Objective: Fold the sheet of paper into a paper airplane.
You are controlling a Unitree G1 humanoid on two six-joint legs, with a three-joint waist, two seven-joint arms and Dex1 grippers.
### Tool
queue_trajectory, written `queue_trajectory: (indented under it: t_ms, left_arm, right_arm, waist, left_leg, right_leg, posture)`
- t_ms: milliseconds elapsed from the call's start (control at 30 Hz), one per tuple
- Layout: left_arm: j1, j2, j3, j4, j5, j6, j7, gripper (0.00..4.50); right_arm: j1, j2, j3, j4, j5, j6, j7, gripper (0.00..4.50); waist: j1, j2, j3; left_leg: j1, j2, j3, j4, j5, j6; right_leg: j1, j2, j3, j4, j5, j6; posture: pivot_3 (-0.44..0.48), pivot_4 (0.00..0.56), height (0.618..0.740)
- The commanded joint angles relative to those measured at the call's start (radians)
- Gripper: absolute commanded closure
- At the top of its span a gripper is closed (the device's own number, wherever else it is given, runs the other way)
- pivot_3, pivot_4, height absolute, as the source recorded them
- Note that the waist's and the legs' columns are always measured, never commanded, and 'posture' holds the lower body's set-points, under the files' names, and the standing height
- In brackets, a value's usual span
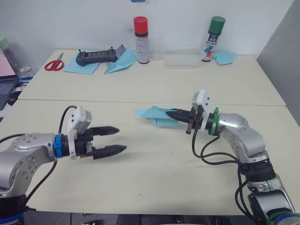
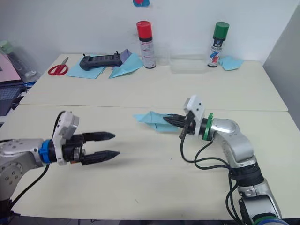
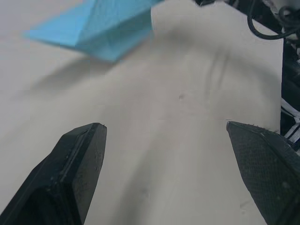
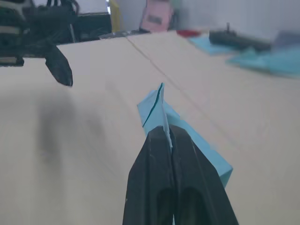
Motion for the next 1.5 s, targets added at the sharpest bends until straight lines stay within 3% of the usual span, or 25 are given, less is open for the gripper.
queue_trajectory:
  t_ms: [33, 100, 200, 567, 733, 833, 1000, 1233, 1500]
  left_arm:
    - [0.022, 0.025, 0.018, -0.042, 0.024, -0.04, -0.009, 0.01]
    - [0.015, 0.02, 0.01, -0.044, 0.024, -0.041, -0.003, 0.01]
    - [0.009, 0.017, -0.001, -0.041, 0.031, -0.048, 0.002, 0.0]
    - [-0.006, -0.026, -0.063, -0.028, 0.097, -0.097, 0.049, 0.0]
    - [-0.159, -0.211, -0.183, 0.044, 0.231, -0.183, 0.232, 0.0]
    - [-0.163, -0.288, -0.216, 0.051, 0.238, -0.183, 0.27, 0.6]
    - [-0.1, -0.326, -0.27, 0.03, 0.274, -0.201, 0.286, 2.19]
    - [-0.057, -0.327, -0.348, 0.062, 0.358, -0.217, 0.303, 4.36]
    - [-0.002, -0.329, -0.407, 0.082, 0.413, -0.259, 0.292, 4.47]
  right_arm:
    - [0.034, 0.002, 0.127, 0.119, -0.224, -0.556, 0.012, 4.5]
    - [0.031, 0.013, 0.17, 0.215, -0.315, -0.72, -0.032, 4.5]
    - [0.039, -0.001, 0.214, 0.285, -0.308, -0.815, 0.019, 3.89]
    - [0.16, -0.214, 0.175, 0.093, -0.081, -0.683, 0.233, 0.01]
    - [0.183, -0.188, 0.104, 0.009, 0.032, -0.317, 0.123, 0.01]
    - [0.125, -0.095, 0.044, 0.07, 0.051, -0.184, 0.007, 0.0]
    - [0.11, -0.034, -0.025, 0.032, 0.104, -0.007, -0.063, 0.0]
    - [0.143, -0.039, -0.048, -0.029, 0.107, 0.096, -0.072, 0.0]
    - [0.16, -0.028, -0.054, -0.072, 0.134, 0.225, -0.092, 0.0]
  waist:
    - [0.006, 0.0, 0.0]
    - [0.007, 0.0, 0.0]
    - [0.007, 0.0, 0.0]
    - [0.011, 0.0, 0.0]
    - [0.026, -0.001, 0.0]
    - [0.015, -0.001, 0.0]
    - [0.012, -0.001, 0.0]
    - [0.014, -0.001, 0.0]
    - [0.012, 0.0, -0.001]
  left_leg:
    - [0.0, 0.0, 0.0, 0.0, 0.0, 0.0]
    - [-0.001, -0.001, 0.0, 0.0, 0.0, -0.001]
    - [0.0, -0.001, 0.001, 0.002, 0.0, -0.001]
    - [0.002, -0.001, 0.0, 0.003, 0.0, -0.001]
    - [0.002, -0.001, -0.001, 0.006, 0.0, -0.001]
    - [0.002, -0.001, 0.001, 0.007, 0.0, -0.001]
    - [0.002, -0.001, 0.0, 0.006, 0.0, -0.001]
    - [0.001, -0.002, 0.0, 0.006, 0.0, -0.001]
    - [0.002, -0.001, 0.0, 0.006, 0.0, 0.0]
  right_leg:
    - [0.0, 0.0, 0.0, 0.0, 0.0, 0.0]
    - [0.0, -0.001, 0.0, 0.0, 0.0, 0.0]
    - [0.0, -0.001, 0.001, 0.0, 0.001, -0.001]
    - [0.003, -0.001, 0.001, 0.002, 0.001, -0.001]
    - [0.004, 0.0, 0.001, 0.003, 0.002, 0.0]
    - [0.004, 0.0, 0.003, 0.003, 0.004, 0.002]
    - [0.004, 0.0, 0.002, 0.003, 0.006, -0.002]
    - [0.004, -0.001, 0.002, 0.002, 0.006, -0.001]
    - [0.004, 0.0, 0.002, 0.002, 0.004, 0.002]
  posture:
    - [0.0, 0.15, 0.74]
    - [0.0, 0.15, 0.74]
    - [0.0, 0.15, 0.74]
    - [0.0, 0.15, 0.74]
    - [0.0, 0.15, 0.74]
    - [0.0, 0.15, 0.74]
    - [0.0, 0.15, 0.74]
    - [0.0, 0.15, 0.74]
    - [0.0, 0.15, 0.74]
